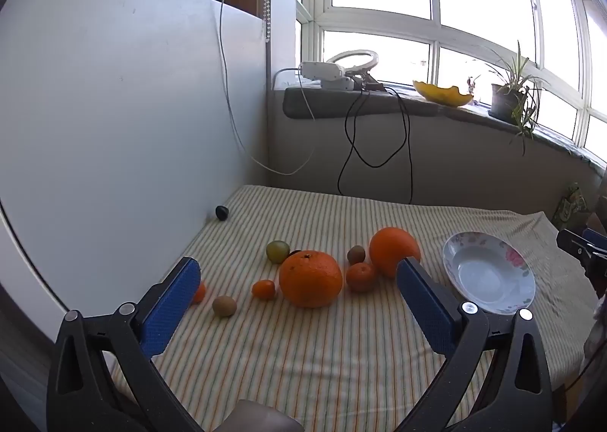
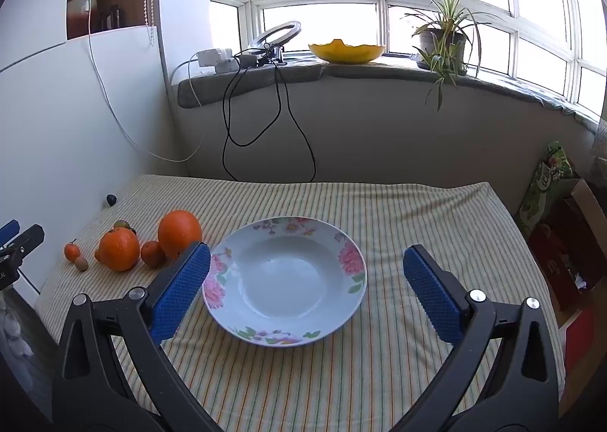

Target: Organize fruits

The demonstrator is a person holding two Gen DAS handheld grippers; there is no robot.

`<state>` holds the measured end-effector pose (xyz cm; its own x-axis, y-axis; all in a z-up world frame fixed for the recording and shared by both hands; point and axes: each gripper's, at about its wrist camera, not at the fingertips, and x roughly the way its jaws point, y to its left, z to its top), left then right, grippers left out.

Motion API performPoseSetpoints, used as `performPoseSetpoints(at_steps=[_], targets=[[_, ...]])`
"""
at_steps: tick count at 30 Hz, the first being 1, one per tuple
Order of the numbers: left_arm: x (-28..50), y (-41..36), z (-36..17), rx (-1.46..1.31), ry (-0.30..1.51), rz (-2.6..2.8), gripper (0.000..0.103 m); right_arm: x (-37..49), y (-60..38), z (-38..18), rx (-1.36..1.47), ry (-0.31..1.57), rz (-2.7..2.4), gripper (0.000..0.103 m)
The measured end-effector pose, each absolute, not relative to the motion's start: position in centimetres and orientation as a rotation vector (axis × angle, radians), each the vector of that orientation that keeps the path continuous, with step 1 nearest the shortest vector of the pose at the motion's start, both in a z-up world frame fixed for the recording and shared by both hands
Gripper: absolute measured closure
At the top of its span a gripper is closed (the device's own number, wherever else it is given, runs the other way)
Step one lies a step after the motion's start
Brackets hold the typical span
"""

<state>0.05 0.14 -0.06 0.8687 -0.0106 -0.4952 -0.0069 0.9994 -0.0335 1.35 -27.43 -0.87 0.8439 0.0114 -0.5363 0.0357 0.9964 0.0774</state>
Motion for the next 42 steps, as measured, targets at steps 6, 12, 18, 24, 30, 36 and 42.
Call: performPoseSetpoints(at_steps=[6, 12, 18, 24, 30, 36, 42], targets=[[-0.1, 0.48, 0.01, -0.028, 0.499, 0.004, 0.001, 1.26, -27.06, -1.04, 0.072, 0.58, -0.018, 0.0], [0.05, 0.64, -0.02, -0.025, 0.512, 0.011, 0.001, 1.08, -27.06, -1.32, 0.082, 0.575, -0.026, 0.0], [0.23, 0.31, 0.06, -0.021, 0.512, 0.007, 0.001, 1.15, -27.37, -1.14, 0.09, 0.573, -0.023, 0.0], [0.3, 0.18, 0.02, -0.019, 0.51, 0.008, 0.001, 1.17, -27.45, -1.06, 0.093, 0.572, -0.026, 0.0], [0.3, 0.0, 0.01, -0.02, 0.506, 0.007, 0.001, 1.31, -27.56, -1.13, 0.096, 0.576, -0.027, 0.0], [0.36, 0.04, 0.09, -0.021, 0.506, 0.006, 0.001, 1.29, -27.55, -1.09, 0.095, 0.573, -0.025, 0.0], [0.33, 0.02, 0.11, -0.022, 0.506, 0.007, 0.001, 1.28, -27.55, -1.07, 0.095, 0.572, -0.026, 0.0]])
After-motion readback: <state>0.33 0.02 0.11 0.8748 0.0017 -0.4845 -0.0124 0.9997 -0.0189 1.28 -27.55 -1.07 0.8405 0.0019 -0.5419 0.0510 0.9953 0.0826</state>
